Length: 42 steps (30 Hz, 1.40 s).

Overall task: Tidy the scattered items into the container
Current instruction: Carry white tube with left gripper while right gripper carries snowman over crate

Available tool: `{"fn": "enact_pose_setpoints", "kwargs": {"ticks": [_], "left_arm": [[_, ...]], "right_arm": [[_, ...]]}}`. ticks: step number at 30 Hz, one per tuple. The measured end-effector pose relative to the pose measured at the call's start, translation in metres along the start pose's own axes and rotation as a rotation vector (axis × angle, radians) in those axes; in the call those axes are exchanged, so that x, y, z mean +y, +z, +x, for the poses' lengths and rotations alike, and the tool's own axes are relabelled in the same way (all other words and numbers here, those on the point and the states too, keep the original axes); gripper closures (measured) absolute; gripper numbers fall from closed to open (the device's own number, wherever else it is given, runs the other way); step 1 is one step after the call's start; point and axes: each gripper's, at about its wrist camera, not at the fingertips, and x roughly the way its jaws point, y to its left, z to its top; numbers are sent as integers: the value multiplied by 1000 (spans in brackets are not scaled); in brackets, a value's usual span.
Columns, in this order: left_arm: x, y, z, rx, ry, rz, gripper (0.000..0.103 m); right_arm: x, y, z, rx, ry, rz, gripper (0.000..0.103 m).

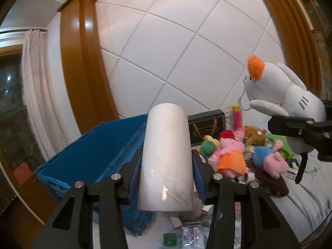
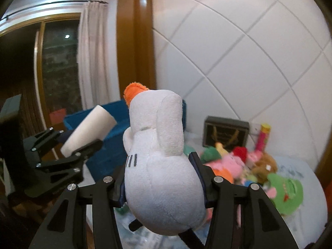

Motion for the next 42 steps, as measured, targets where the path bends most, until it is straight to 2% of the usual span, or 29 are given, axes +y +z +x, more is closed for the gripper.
{"fn": "enact_pose_setpoints", "kwargs": {"ticks": [9,18,28,34,42], "left_arm": [[67,15,10,-21,65,-7,59],[151,22,32,-36,119,-6,59],[241,12,78,15,174,-13,59],[267,5,99,39,193,-50,59],[278,-3,118,62,193,-75,59]], "right_arm": [[57,36,33,-42,60,-35,53],[132,80,99,-41,91,-23,52],[184,113,180,16,86,46,52],[205,118,215,58,75,22,52],[212,112,248,119,63,20,52]]}}
